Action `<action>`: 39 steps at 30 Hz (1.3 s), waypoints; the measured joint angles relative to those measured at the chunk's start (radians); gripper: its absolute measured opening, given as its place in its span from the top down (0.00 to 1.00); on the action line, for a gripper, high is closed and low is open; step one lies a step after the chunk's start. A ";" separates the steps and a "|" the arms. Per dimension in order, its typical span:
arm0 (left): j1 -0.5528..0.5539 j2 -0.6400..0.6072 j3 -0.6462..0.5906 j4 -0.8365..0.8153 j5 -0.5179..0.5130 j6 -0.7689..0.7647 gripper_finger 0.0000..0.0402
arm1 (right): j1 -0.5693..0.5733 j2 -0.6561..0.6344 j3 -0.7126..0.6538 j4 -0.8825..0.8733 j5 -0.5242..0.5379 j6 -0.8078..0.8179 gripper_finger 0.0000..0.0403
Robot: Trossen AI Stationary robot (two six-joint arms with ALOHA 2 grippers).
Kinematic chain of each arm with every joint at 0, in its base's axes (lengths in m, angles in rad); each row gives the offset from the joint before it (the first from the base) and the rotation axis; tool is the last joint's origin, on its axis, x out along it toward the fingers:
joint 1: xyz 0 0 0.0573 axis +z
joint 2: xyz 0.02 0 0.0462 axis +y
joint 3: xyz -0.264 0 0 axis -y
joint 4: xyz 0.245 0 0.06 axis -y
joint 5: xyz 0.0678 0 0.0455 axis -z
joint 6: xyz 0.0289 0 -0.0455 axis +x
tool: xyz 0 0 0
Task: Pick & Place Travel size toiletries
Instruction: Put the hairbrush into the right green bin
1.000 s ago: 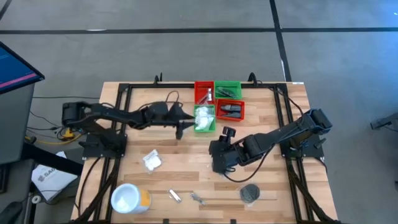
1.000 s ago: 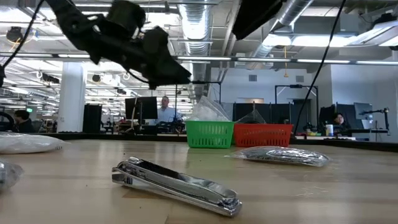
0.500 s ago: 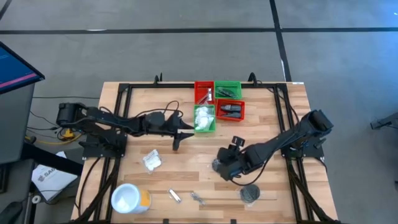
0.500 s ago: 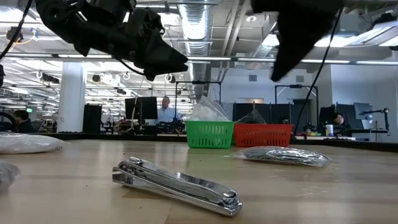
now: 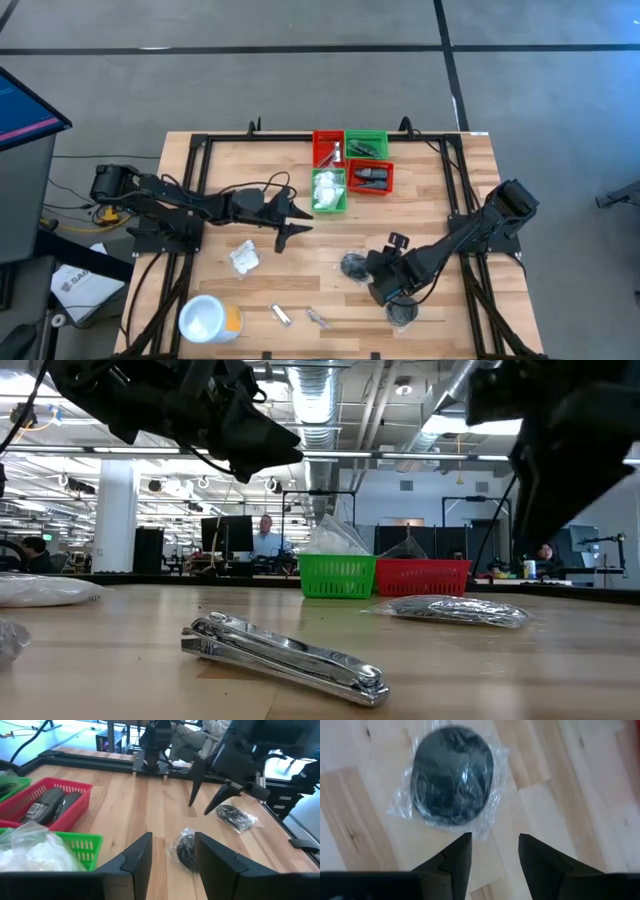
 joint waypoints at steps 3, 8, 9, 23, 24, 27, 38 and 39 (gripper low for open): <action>-0.010 0.000 0.000 0.004 0.000 0.000 0.66 | -0.002 0.000 -0.031 0.040 -0.028 -0.021 0.63; -0.016 0.000 0.000 0.011 0.000 0.000 0.66 | -0.033 0.000 -0.088 0.115 -0.101 -0.094 0.63; -0.016 0.000 0.000 0.013 0.000 0.000 0.66 | -0.041 0.000 -0.099 0.128 -0.111 -0.105 0.63; -0.016 0.001 0.000 0.014 0.000 0.000 0.66 | -0.120 0.000 -0.131 0.180 -0.205 -0.242 0.64; -0.016 0.001 0.000 0.014 0.000 0.000 0.66 | -0.125 0.000 -0.131 0.180 -0.206 -0.243 0.64; -0.016 0.001 0.000 0.014 0.000 0.000 0.66 | -0.137 0.000 -0.131 0.184 -0.206 -0.245 0.64; -0.016 0.001 0.000 0.013 0.000 0.000 0.66 | -0.142 0.000 -0.131 0.204 -0.232 -0.289 0.64; -0.016 0.001 0.000 0.013 0.000 0.000 0.66 | -0.142 0.000 -0.130 0.204 -0.235 -0.289 0.64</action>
